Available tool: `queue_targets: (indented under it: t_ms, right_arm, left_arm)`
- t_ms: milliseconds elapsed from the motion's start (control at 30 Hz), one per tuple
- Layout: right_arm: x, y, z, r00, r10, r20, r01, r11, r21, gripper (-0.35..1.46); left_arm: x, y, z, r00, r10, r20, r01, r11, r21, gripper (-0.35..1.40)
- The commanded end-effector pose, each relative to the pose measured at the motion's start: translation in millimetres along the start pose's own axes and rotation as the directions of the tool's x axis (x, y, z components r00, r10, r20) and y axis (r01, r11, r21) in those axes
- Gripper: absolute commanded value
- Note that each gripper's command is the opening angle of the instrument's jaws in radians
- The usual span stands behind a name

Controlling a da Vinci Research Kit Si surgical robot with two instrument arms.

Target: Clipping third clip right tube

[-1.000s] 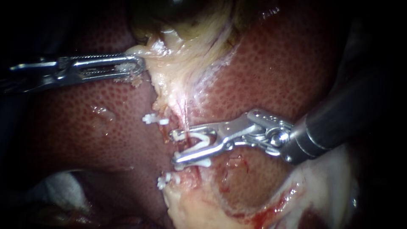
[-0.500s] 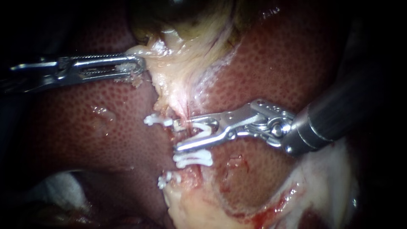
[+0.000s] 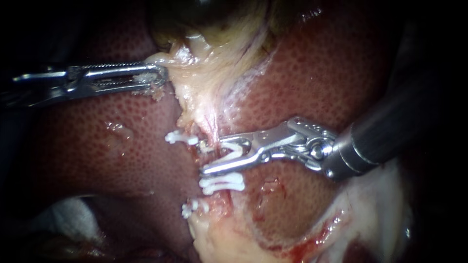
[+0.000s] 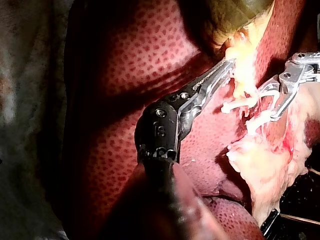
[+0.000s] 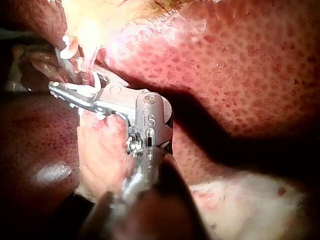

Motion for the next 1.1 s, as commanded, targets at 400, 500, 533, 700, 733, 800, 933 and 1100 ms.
queue_targets:
  t_ms: [400, 500, 533, 700, 733, 800, 933, 1100]
  right_arm:
    - [0.0, 0.8, -1.1, 0.999, 0.043, -0.013, -0.043, 0.999, -0.023, -0.08]
    - [-0.1, 1.0, -1.6, 0.999, 0.048, -0.019, -0.049, 0.998, -0.036, -0.24]
    - [-0.1, 1.0, -1.8, 0.998, 0.054, -0.02, -0.055, 0.998, -0.036, -0.35]
    - [-0.1, 1.0, -2.0, 0.993, 0.119, -0.022, -0.12, 0.992, -0.037, -0.35]
    - [-0.2, 1.0, -2.0, 0.991, 0.131, -0.02, -0.131, 0.991, -0.038, -0.35]
    - [-0.3, 0.9, -2.1, 0.989, 0.148, -0.01, -0.148, 0.988, -0.043, -0.35]
    - [-0.7, 0.8, -2.1, 0.988, 0.152, -0.001, -0.152, 0.987, -0.047, -0.35]
    - [-0.8, 0.8, -2.0, 0.988, 0.157, -0.003, -0.157, 0.986, -0.05, -0.35]
  left_arm:
    - [-0.1, 0.0, 0.0, 1.0, 0.0, 0.0, 0.0, 1.0, 0.0, -0.35]
    - [-0.1, 0.0, 0.0, 1.0, 0.0, 0.0, 0.0, 1.0, 0.001, -0.35]
    - [-0.1, 0.0, 0.1, 1.0, 0.0, 0.0, 0.0, 1.0, 0.001, -0.35]
    - [-0.1, 0.0, 0.1, 1.0, 0.0, 0.0, 0.0, 1.0, 0.001, -0.35]
    - [-0.1, 0.0, 0.1, 1.0, 0.0, 0.0, 0.0, 1.0, 0.001, -0.35]
    - [-0.1, 0.0, 0.1, 1.0, 0.0, 0.0, 0.0, 1.0, 0.001, -0.35]
    - [-0.1, 0.1, 0.1, 1.0, 0.0, 0.0, 0.0, 1.0, 0.001, -0.35]
    - [-0.1, 0.1, 0.1, 1.0, 0.0, 0.0, 0.0, 1.0, 0.001, -0.35]
